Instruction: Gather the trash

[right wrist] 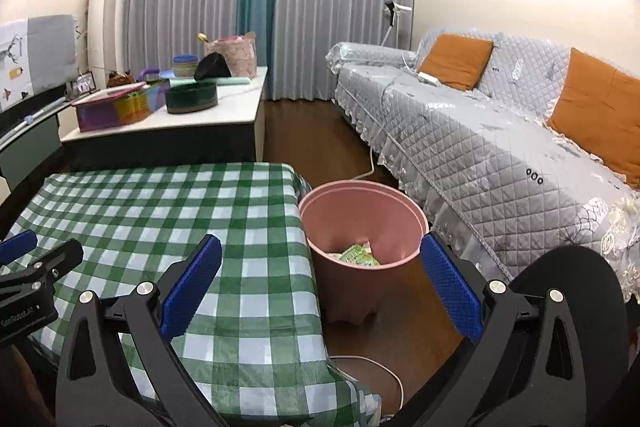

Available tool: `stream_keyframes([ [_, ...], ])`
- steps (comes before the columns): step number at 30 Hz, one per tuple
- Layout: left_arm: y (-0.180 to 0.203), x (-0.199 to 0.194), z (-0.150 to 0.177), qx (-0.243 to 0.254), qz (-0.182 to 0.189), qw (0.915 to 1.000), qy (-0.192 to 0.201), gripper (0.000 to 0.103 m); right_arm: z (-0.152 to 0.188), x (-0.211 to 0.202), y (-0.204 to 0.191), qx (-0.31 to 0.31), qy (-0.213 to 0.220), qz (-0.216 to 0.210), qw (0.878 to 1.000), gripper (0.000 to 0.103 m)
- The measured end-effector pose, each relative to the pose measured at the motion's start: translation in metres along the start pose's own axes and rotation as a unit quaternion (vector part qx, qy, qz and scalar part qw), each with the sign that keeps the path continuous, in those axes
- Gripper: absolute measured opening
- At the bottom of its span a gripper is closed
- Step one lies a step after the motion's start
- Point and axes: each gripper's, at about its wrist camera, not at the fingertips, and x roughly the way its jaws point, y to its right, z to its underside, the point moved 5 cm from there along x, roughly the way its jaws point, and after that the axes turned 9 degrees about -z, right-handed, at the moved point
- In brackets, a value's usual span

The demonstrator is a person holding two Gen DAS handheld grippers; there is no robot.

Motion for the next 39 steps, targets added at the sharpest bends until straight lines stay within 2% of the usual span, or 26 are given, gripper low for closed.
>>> stream_keyframes([
  [9, 0.002, 0.004, 0.006, -0.002, -0.009, 0.9999, -0.007, 0.088, 0.005, 0.013, -0.015, -0.021, -0.014, -0.008, 1.0, 0.098],
  [20, 0.004, 0.008, 0.008, -0.003, -0.011, 0.9998, -0.014, 0.089, 0.009, 0.02, -0.013, -0.019, -0.026, -0.012, 0.999, 0.098],
  [39, 0.006, 0.009, 0.008, -0.002, -0.01, 0.9999, -0.013, 0.089, 0.008, 0.021, -0.017, -0.022, -0.025, -0.012, 0.999, 0.098],
])
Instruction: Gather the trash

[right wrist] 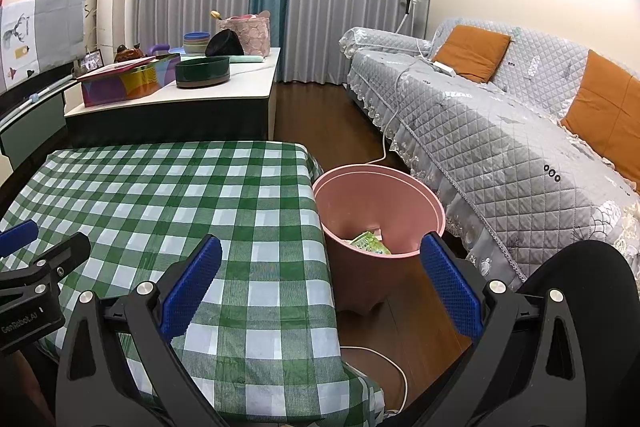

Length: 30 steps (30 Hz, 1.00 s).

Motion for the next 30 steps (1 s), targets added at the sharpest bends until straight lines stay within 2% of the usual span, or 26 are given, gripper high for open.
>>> stream_keyframes([
  [30, 0.0043, 0.0005, -0.0024, 0.002, 0.005, 1.0, 0.002, 0.089, 0.0001, 0.0002, -0.0003, 0.0, 0.0, 0.0, 1.0, 0.098],
])
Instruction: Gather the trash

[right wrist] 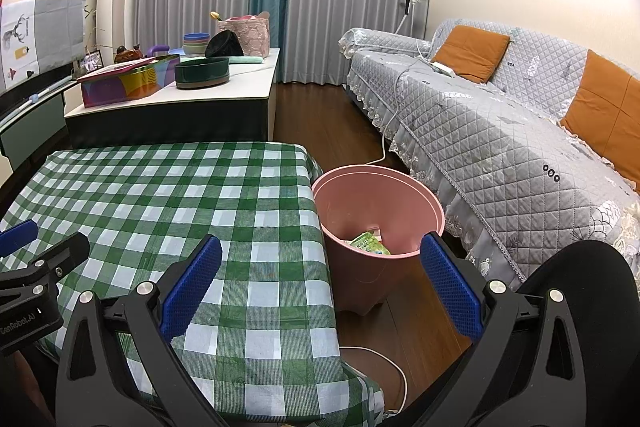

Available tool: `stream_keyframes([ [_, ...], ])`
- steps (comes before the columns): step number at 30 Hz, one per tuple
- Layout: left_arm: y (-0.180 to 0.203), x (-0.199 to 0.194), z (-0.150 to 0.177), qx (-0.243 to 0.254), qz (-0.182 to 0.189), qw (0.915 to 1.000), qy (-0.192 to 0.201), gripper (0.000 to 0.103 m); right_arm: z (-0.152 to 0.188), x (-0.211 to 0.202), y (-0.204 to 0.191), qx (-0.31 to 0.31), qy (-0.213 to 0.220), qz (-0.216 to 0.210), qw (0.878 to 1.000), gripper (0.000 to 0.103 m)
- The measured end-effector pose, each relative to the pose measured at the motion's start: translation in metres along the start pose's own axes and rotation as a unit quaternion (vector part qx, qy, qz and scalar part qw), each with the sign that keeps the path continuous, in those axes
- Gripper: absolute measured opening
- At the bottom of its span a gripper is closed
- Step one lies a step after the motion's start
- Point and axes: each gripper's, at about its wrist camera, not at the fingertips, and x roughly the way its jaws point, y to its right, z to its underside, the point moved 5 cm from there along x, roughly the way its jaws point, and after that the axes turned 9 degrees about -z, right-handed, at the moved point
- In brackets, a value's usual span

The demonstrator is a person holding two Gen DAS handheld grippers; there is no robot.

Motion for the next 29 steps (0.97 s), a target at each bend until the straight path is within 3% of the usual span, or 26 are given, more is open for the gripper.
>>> stream_keyframes([
  [29, -0.0013, 0.0014, -0.0007, 0.0, 0.0, 1.0, -0.001, 0.09, 0.0001, 0.0003, 0.0001, 0.0, 0.0, 0.0, 1.0, 0.098],
])
